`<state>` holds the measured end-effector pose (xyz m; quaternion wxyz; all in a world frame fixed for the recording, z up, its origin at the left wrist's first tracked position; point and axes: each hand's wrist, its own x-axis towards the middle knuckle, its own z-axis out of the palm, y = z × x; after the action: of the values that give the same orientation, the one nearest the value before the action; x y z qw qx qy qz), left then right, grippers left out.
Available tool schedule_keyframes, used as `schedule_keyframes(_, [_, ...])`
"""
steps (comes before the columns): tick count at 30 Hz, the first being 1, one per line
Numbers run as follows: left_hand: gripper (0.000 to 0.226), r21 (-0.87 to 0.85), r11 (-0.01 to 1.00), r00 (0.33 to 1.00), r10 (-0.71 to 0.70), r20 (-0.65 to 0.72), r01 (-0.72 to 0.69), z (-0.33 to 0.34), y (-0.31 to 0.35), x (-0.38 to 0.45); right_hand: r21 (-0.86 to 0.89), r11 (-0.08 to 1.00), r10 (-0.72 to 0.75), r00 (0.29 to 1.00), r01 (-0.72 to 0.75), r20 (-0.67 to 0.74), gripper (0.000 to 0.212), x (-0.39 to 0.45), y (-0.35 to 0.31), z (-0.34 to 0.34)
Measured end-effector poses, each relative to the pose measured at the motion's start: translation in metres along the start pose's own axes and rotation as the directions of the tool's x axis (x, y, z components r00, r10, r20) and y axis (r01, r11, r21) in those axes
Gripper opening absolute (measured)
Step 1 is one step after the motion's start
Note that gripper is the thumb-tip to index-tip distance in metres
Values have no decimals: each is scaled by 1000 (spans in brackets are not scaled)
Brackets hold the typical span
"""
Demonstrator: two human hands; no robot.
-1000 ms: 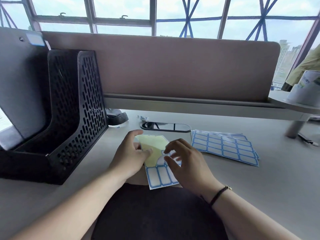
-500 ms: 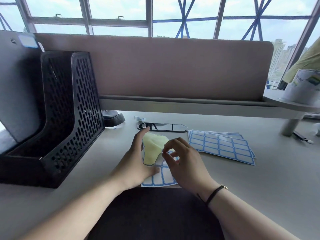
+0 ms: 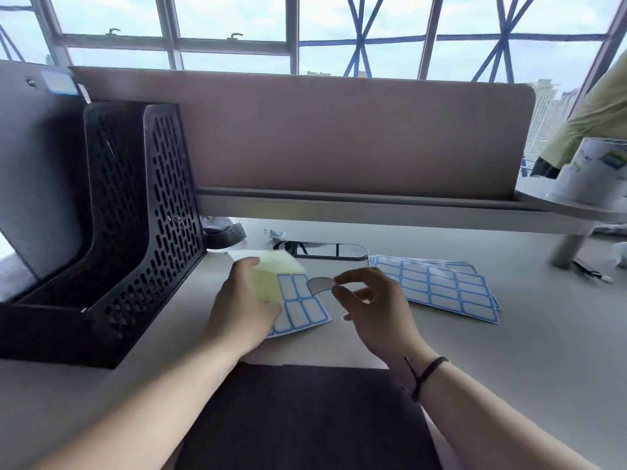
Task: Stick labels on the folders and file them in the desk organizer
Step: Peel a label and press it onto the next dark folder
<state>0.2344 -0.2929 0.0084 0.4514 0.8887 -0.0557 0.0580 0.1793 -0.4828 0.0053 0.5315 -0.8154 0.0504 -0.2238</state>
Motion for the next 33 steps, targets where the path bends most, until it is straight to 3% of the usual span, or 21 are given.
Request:
schedule_keyframes(3, [81, 159, 986, 999, -48, -20, 50, -3, 0, 2, 105, 990, 97, 995, -97, 4, 12, 0, -7, -5])
schedule_keyframes(5, [77, 193, 981, 998, 35, -53, -24, -4, 5, -3, 145, 977, 155, 988, -157, 26, 15, -2, -13, -9])
schedule_keyframes(8, [50, -17, 981, 981, 194, -9, -194, -3, 23, -15, 188, 955, 222, 973, -230, 66, 11, -2, -21, -16])
schedule_keyframes(12, [22, -242, 950, 968, 226, 108, -195, 0, 42, -29, 215, 937, 249, 958, -275, 143, 5, -6, -32, -28])
schedule_keyframes(18, [19, -303, 947, 958, 180, 225, -107, -2, 50, -37, 196, 920, 297, 930, -339, 215, 4, -31, -32, -55])
schedule_keyframes(24, [22, -200, 974, 855, 194, 482, -108, 0, 59, -46, 169, 921, 301, 916, -351, 264, 5, -48, -24, -76])
schedule_keyframes(33, [28, -82, 978, 832, 206, 515, -191, 22, 76, -56, 167, 901, 321, 874, -401, 365, 3, -53, -17, -90])
